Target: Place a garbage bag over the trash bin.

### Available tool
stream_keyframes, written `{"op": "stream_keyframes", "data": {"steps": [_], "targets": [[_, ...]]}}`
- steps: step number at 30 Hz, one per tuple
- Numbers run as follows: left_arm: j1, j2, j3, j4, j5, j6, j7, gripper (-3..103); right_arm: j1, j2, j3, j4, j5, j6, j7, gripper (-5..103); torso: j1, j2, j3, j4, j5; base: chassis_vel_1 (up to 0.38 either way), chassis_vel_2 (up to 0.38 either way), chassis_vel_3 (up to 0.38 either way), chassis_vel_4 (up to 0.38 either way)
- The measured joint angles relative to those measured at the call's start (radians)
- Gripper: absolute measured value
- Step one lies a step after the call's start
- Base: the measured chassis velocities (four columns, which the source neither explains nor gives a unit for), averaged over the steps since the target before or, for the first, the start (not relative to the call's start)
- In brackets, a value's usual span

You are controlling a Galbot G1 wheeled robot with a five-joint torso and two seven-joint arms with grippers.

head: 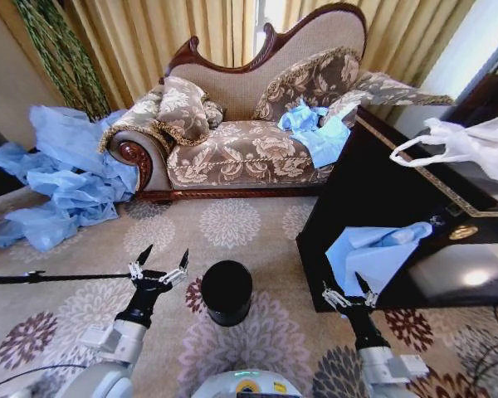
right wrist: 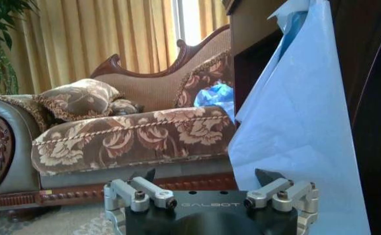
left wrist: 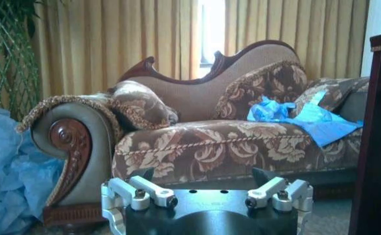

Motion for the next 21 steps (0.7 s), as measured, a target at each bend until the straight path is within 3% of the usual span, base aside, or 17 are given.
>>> {"op": "stream_keyframes", "data": {"steps": [21], "targets": [[-0.001, 0.006, 0.005, 0.000, 0.000, 0.016, -0.003, 100, -0.001, 0.004, -0.007, -0.001, -0.008, 0.005, 0.006, 100, 0.000, 0.000, 0.000, 0.0000, 0.0000, 0.000, 0.000, 0.000, 0.000]]}}
